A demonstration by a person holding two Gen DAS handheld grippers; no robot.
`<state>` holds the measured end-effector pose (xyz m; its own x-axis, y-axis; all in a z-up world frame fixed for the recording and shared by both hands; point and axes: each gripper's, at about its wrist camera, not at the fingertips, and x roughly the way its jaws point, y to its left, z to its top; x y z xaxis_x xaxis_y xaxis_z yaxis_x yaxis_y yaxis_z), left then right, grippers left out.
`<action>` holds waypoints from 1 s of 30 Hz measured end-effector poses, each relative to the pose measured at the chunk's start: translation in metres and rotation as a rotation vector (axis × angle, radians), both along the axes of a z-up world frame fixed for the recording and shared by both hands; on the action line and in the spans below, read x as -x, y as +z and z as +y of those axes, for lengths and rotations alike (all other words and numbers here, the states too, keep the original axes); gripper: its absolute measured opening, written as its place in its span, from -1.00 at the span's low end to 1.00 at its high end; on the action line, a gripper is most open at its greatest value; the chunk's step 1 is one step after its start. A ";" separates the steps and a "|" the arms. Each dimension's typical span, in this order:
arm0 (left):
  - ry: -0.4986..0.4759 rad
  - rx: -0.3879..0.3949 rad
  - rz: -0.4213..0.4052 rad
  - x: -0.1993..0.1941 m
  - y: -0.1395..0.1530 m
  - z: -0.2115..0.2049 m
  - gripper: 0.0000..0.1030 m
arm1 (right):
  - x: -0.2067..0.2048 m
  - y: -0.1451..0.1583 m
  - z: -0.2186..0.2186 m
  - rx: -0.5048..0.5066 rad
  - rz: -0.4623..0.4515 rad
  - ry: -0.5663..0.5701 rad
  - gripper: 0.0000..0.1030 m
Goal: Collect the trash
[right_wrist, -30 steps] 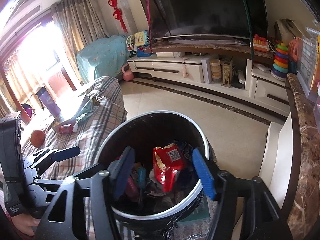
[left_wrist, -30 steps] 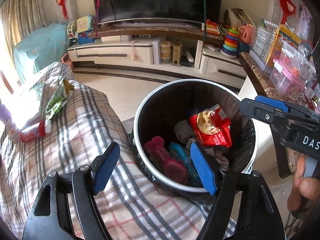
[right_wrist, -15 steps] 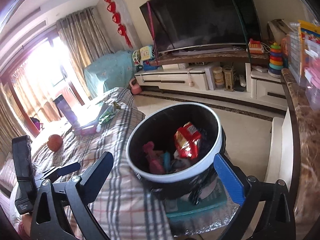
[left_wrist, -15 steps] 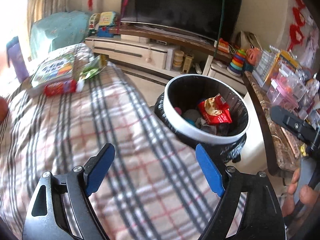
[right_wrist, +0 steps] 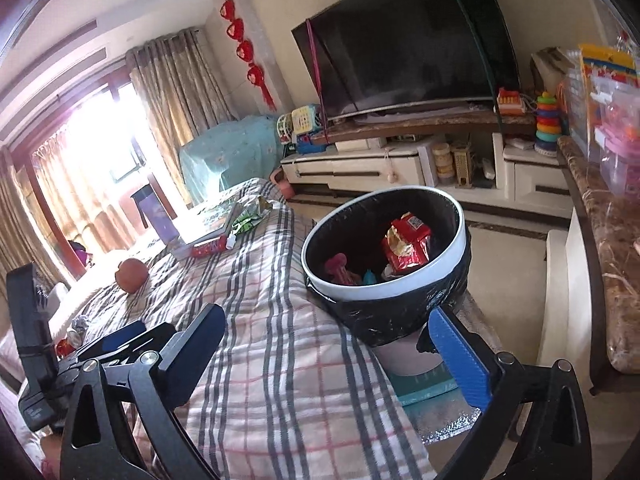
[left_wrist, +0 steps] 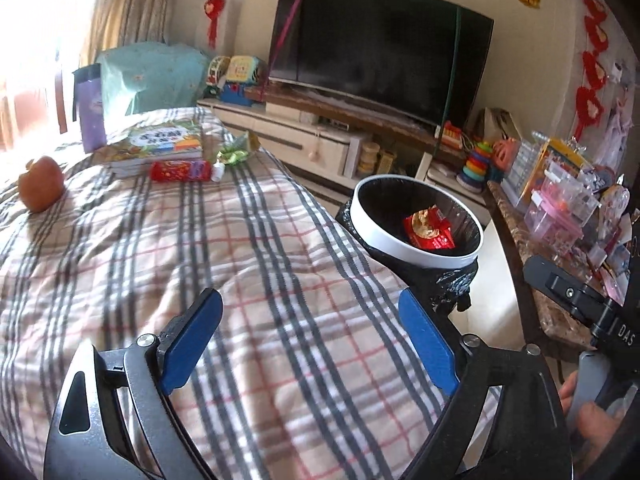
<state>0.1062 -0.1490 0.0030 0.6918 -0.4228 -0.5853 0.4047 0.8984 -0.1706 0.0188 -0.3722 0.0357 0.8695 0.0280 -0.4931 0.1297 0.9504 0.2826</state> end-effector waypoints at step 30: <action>0.201 -0.053 -0.263 0.051 -0.003 0.039 1.00 | 0.033 -0.005 0.047 0.306 -0.167 -0.123 1.00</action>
